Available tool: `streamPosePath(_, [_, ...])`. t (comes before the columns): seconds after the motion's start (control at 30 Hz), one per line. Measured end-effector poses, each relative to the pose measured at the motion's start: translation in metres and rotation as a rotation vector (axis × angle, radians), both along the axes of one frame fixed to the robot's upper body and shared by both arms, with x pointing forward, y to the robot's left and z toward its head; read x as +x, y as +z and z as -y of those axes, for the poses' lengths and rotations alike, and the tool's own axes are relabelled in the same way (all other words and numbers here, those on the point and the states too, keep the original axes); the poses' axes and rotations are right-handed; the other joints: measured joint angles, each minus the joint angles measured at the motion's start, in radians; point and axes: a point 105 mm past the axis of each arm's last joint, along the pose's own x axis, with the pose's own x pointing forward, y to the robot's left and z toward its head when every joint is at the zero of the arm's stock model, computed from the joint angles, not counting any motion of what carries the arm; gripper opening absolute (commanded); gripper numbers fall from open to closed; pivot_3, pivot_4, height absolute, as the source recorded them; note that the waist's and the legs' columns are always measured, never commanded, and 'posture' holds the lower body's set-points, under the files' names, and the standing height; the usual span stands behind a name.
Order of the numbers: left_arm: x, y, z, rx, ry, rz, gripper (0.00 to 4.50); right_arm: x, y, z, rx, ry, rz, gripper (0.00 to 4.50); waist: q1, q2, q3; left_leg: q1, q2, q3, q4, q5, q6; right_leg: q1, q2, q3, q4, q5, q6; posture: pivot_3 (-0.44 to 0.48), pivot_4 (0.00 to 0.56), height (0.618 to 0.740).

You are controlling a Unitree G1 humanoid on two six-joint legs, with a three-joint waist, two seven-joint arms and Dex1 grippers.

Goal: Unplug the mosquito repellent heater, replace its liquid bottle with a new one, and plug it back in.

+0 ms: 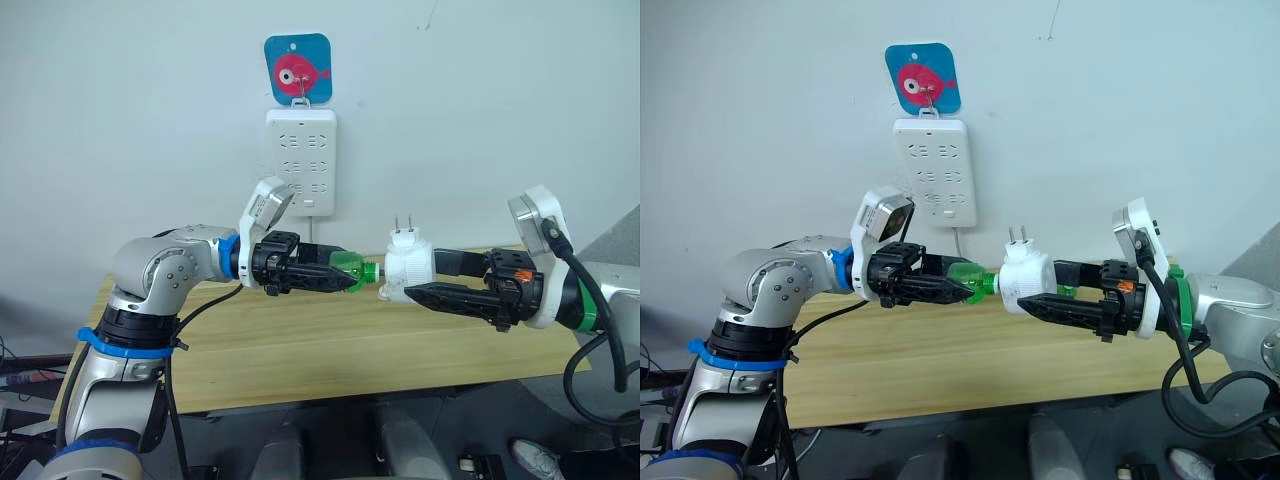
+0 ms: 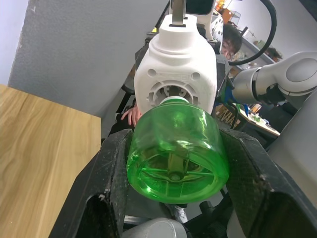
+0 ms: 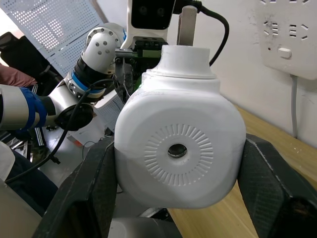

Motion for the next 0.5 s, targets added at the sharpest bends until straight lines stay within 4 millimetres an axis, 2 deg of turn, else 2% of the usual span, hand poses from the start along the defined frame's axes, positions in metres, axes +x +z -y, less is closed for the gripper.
streamPosePath(0.5, [-0.0072, -0.0004, 0.0030, 0.018, -0.044, 0.009, 2.34, -0.0061, -0.0030, 0.0000, 0.014, 0.029, -0.039, 2.99, 0.000, 0.000, 0.000, 0.000, 0.000, 0.000, 0.000, 0.000, 0.000, 0.000, 0.000, 0.000, 0.000, 0.000, 0.000, -0.199, 0.129, 0.730])
